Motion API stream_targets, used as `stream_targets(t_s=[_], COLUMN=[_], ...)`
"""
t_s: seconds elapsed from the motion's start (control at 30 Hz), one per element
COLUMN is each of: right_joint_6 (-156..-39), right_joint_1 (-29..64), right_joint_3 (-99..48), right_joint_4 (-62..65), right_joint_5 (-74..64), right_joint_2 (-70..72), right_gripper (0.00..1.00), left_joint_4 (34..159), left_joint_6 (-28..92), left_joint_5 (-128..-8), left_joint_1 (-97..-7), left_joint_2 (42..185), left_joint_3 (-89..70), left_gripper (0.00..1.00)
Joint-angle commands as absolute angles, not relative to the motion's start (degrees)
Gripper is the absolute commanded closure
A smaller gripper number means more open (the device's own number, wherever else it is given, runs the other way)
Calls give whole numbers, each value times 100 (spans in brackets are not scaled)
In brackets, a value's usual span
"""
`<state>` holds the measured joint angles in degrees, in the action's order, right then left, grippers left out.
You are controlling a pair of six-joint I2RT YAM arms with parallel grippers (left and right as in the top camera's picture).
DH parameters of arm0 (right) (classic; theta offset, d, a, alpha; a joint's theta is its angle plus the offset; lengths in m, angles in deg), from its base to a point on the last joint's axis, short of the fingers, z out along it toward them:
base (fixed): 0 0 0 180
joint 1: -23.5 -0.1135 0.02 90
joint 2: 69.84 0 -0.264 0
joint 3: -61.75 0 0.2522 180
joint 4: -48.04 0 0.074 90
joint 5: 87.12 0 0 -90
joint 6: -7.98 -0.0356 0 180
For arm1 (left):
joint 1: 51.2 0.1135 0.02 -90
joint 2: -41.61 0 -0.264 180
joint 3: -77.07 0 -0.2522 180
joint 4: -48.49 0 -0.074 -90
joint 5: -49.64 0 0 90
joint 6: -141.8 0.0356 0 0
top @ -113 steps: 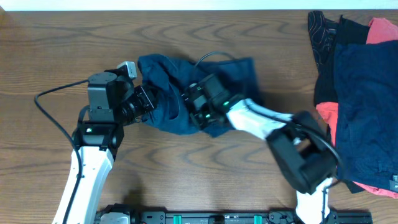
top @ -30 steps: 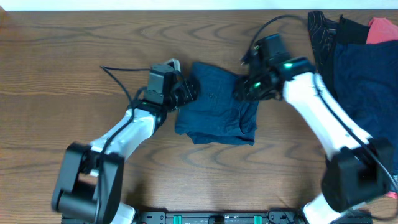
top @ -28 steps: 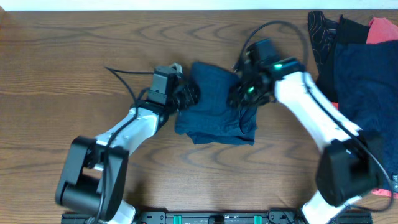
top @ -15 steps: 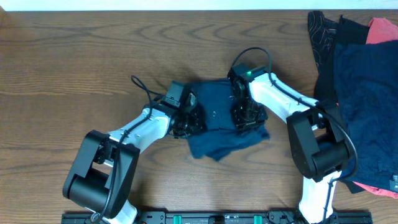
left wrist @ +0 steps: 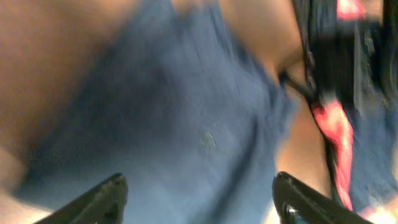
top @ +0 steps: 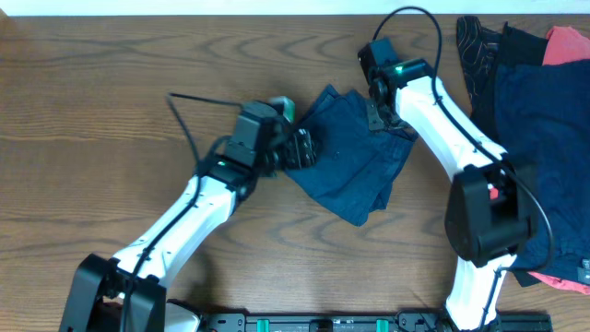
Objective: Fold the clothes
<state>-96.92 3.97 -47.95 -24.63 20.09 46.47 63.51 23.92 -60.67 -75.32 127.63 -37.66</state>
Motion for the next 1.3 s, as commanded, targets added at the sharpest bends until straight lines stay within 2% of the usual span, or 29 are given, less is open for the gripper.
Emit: stream_targets(t_s=[0.0, 0.07, 0.17, 0.3, 0.53, 0.67, 0.73, 0.8, 0.9, 0.93, 1.1, 1.27], right_joint_6=[-9781, -9781, -9781, -9779, -9779, -9764, -9764, -9764, -9764, -9764, -9720, -9670], right_joint_1=[334, 334, 328, 319, 319, 321, 321, 319, 319, 321, 334, 336], right_joint_3=[-4961, -4961, -4961, -4961, -4961, -4961, -4961, -4961, -4961, -4961, -4961, -4961], right_joint_4=[-2551, -2592, -2671, -2800, -3158, -3213, -3202, -3204, -3268, -3285, -3359, -3460], right_joint_5=[1572, 1157, 908, 711, 650, 648, 648, 648, 648, 648, 661, 803], right_joint_2=[4066, 3803, 3482, 3152, 2861, 2872, 2872, 2872, 2872, 2872, 2872, 2872], right_gripper=[46, 44, 41, 27, 25, 26, 26, 26, 26, 27, 26, 27], left_joint_4=[5975, 5712, 5564, 5594, 5623, 6075, 6390, 6663, 6860, 6867, 6869, 6987], left_joint_6=[2886, 2892, 3026, 3185, 3185, 3351, 3572, 3727, 3850, 3850, 3813, 3135], left_joint_5=[-5108, -5256, -5757, -6354, -7401, -7508, -7471, -7390, -7379, -7381, -7235, -5995], left_joint_1=[-7239, -7047, -6831, -6673, -6734, -6872, -6940, -6988, -6984, -6966, -6573, -5506], left_joint_2=[12868, 13036, 13405, 14107, 15136, 15390, 15475, 15530, 15541, 15528, 15228, 14599], left_joint_3=[-3760, -3749, -3624, -3274, -2822, -2824, -2824, -2824, -2824, -2824, -2811, -2811], left_gripper=[13, 9, 8, 5, 5, 6, 12, 29, 80, 94, 94, 94])
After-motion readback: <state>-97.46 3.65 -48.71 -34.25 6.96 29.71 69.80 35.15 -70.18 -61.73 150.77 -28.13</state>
